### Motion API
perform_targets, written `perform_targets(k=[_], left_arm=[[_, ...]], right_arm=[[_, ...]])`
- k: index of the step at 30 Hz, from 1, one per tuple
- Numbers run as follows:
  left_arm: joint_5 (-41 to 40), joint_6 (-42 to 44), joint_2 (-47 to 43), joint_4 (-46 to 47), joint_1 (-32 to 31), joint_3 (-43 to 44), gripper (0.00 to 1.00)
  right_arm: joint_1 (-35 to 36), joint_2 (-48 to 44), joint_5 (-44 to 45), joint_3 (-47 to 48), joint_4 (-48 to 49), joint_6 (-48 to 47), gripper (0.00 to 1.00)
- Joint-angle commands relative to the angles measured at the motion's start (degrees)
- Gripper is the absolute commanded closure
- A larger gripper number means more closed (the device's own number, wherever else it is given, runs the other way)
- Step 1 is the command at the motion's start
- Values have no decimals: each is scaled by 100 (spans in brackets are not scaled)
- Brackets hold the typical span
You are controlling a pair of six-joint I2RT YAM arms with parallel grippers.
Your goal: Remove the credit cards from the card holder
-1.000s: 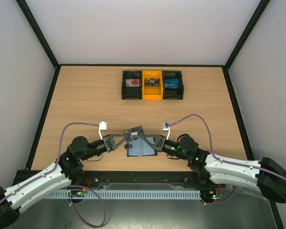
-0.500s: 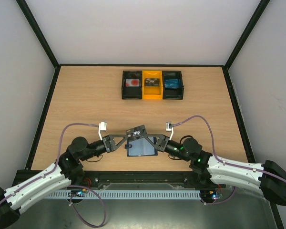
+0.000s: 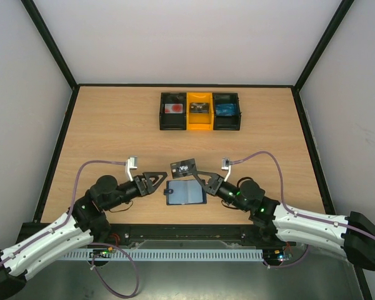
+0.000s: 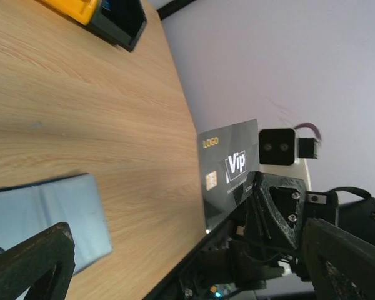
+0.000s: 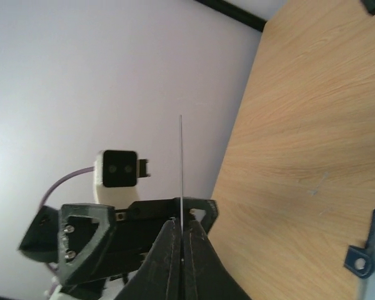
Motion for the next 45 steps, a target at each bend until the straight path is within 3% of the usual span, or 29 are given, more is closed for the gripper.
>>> perform_targets(k=[1,10,15,30,45], left_arm=[[-586,321,13,-867,26,416,0],[-1536,808,78,-2125,27,1063,0],[-1983,1057,125,-2315,28,1206,0],[-2046,1752,1053,-2359,43,1424,0],[-1899,1786,1284,-2068,73,1379,0]], right_arm=[[-14,-105,738,352,-559,-477,98],[-135,553,1517,1305,-1228,-1302,98],[-803,1165,1112,1657,-1079,-1380,98],[-3182,3167,12,3007,-955,-1870,98],[-3945,5835,-460,5282,-1541,-2315,98]])
